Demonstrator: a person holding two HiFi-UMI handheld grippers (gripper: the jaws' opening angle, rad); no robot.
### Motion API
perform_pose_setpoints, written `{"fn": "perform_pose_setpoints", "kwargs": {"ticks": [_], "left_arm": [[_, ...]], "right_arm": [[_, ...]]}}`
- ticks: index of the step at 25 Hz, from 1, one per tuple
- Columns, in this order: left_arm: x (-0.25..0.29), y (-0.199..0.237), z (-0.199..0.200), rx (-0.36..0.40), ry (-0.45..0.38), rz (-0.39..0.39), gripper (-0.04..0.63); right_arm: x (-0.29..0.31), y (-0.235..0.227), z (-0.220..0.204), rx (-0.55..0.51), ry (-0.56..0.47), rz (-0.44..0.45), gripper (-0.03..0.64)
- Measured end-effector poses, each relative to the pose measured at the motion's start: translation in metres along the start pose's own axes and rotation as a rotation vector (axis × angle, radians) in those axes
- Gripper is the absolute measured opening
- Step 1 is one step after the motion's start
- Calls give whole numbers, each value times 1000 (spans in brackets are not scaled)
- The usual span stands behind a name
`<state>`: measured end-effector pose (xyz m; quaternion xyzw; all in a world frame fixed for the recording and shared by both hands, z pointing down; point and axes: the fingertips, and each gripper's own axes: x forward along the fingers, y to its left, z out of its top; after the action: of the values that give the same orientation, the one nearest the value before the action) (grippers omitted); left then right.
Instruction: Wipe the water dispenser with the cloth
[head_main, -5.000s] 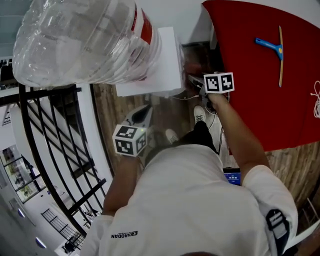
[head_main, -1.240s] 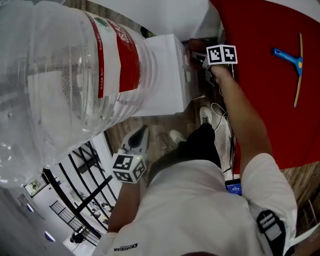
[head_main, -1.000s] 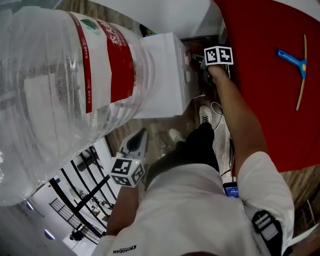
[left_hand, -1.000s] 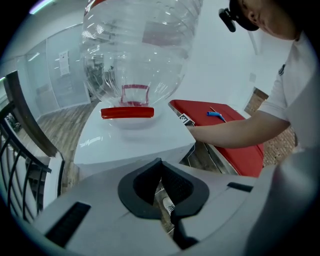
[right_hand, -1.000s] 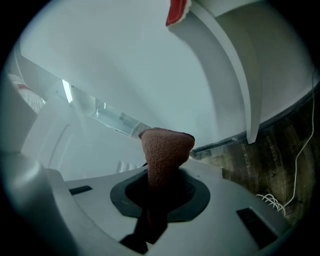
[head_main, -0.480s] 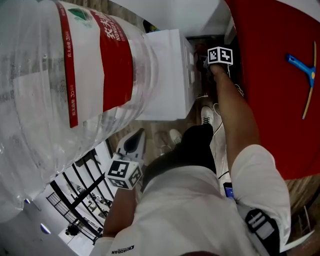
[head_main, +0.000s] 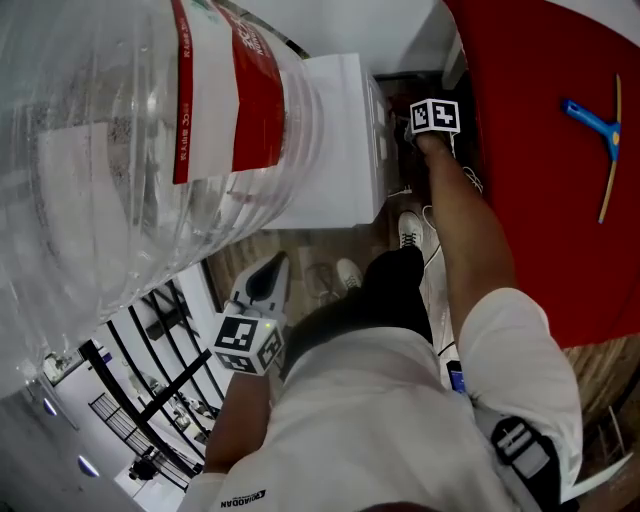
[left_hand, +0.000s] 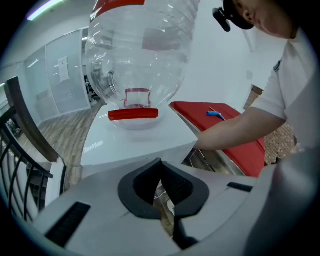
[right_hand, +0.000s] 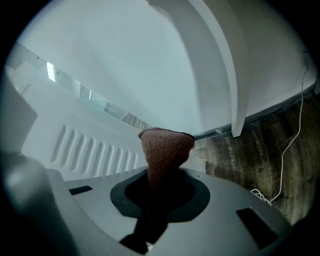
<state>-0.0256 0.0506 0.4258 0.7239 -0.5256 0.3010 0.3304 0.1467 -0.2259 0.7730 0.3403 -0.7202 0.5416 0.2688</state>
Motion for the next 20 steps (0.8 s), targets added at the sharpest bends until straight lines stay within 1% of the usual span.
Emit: {"fn": "perform_pose_setpoints", "kwargs": {"ticks": [3, 7, 15, 17, 18, 20], "left_arm": [[-10, -1, 2, -13, -20, -21, -11], [-15, -1, 0, -22, -49, -63, -11], [-47, 16, -3, 2, -90, -102, -11], [-37, 18, 0, 18, -112, -118, -11], [-22, 19, 1, 24, -124, -124, -11], [28, 20, 0, 34, -147, -127, -11]], "right_arm": [[-22, 13, -7, -12, -25, -5, 55], [-62, 17, -14, 1, -94, -44, 55], [-130, 64, -50, 10, -209, -28, 55], [-143, 65, -48, -5, -243, -21, 55], [-145, 57, -44, -13, -264, -17, 55], [-138, 28, -30, -28, -309, -6, 55]]}}
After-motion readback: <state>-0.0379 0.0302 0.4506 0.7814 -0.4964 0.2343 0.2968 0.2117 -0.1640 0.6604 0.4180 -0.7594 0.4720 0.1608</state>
